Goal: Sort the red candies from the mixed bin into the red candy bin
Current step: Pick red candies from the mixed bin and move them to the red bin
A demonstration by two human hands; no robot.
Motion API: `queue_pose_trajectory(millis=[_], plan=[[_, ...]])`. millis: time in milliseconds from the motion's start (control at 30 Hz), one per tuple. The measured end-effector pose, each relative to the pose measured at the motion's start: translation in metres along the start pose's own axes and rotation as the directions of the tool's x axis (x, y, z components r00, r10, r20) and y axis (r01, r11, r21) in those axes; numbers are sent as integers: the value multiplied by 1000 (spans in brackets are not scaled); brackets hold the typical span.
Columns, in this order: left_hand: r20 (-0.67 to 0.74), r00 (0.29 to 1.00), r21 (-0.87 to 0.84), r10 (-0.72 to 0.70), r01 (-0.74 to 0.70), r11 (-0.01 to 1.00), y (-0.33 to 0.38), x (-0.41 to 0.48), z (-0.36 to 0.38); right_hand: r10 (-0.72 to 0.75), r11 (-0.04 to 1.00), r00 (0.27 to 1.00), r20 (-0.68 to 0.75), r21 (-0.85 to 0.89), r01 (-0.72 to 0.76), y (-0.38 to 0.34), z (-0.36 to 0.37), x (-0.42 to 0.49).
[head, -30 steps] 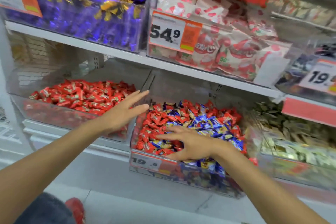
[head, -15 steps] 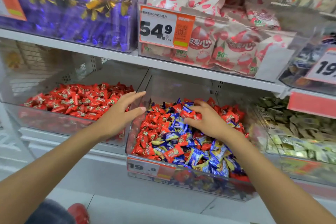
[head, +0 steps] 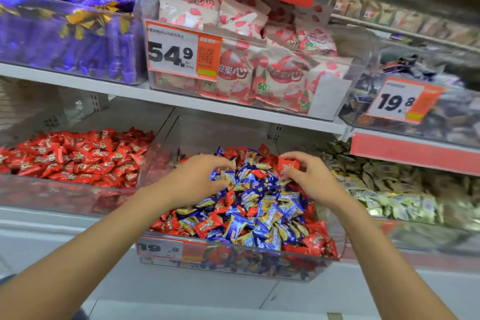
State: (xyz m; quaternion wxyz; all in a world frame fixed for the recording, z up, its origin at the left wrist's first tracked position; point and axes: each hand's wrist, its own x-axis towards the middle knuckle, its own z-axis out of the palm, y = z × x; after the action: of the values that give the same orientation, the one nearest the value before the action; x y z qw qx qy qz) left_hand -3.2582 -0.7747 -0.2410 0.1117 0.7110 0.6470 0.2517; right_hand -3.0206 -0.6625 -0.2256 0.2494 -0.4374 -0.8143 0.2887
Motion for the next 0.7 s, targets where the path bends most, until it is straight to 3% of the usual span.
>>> queue_pose_trajectory(millis=[100, 167, 267, 367, 433, 500, 567, 700], plan=[[198, 979, -53, -46, 58, 997, 3, 10, 19, 7, 998, 997, -72, 64, -3, -3, 8, 4], [250, 967, 2, -54, 55, 998, 0, 13, 26, -10, 999, 999, -41, 35, 11, -10, 20, 10], [191, 978, -63, -84, 98, 993, -6, 13, 27, -98, 985, 992, 79, -137, 108, -14, 42, 20], [20, 996, -177, -89, 91, 980, -9, 9, 21, -109, 899, 982, 157, -407, 165, -4, 51, 30], [-10, 994, -274, -109, 102, 956, -9, 6, 14, -143, 914, 979, 142, -360, 186, -2, 47, 31], [66, 994, -324, -87, 104, 940, -7, 4, 8, -148, 966, 984, 97, -198, 165, -3, 38, 27], [177, 984, -289, -23, 75, 954, -3, 1, 5, -131, 988, 989, 74, -68, 136, -6, 28, 20], [388, 920, -150, -59, 126, 981, -2, -7, 5, -156, 985, 981, 114, -61, 163, -9, 20, 6]])
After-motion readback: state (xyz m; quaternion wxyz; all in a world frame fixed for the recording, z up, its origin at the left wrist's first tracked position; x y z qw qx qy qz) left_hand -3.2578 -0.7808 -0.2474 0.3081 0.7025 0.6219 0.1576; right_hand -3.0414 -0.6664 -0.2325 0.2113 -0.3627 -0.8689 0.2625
